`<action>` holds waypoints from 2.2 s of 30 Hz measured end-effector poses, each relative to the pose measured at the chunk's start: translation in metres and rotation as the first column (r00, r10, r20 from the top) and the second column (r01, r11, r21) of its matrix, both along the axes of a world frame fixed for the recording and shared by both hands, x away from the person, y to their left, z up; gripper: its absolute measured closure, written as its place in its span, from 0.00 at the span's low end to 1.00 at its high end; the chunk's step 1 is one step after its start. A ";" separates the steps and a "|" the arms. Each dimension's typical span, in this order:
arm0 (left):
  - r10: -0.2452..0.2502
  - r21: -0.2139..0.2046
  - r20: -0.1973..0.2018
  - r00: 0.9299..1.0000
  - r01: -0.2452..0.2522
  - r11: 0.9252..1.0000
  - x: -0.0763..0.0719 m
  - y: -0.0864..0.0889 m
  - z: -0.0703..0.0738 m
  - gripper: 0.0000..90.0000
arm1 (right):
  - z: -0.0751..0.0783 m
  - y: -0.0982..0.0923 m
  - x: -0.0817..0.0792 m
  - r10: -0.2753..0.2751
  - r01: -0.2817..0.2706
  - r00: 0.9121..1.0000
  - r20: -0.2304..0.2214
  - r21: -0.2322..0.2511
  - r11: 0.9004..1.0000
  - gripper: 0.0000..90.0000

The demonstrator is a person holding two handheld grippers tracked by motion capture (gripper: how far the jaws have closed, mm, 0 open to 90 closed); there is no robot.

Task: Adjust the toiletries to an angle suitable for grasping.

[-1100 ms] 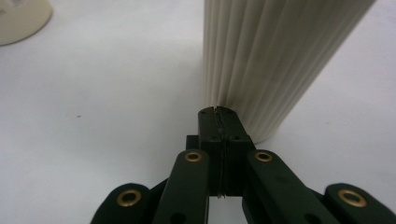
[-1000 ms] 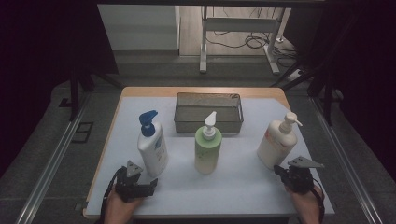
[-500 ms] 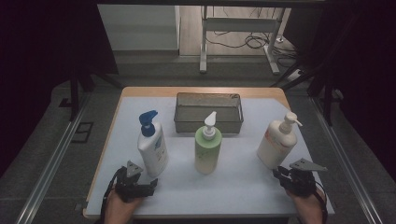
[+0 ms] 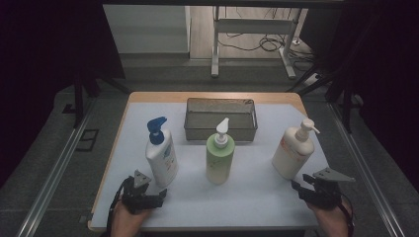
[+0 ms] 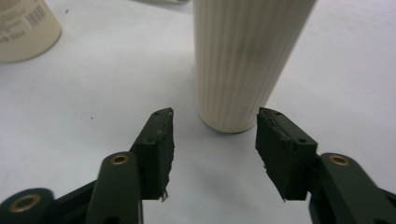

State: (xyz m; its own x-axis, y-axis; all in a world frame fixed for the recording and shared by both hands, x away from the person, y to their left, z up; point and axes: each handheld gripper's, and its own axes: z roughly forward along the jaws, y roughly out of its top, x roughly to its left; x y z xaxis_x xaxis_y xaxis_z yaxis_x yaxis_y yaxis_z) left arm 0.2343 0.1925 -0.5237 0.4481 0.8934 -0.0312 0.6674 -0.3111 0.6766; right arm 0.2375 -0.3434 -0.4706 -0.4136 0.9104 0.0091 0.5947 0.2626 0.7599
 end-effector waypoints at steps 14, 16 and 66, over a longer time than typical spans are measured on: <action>0.000 0.001 0.000 1.000 0.000 1.000 0.000 0.000 0.000 0.12 | 0.019 -0.010 0.000 -0.011 0.010 1.000 0.028 0.013 1.000 0.41; 0.000 0.001 0.000 1.000 0.000 1.000 0.000 0.000 0.000 0.12 | 0.022 -0.010 0.002 -0.004 0.004 1.000 0.024 0.010 1.000 0.38; 0.000 0.004 0.001 1.000 0.000 1.000 0.000 0.000 0.000 0.12 | 0.054 0.023 0.071 0.000 0.000 0.997 0.071 -0.004 1.000 0.31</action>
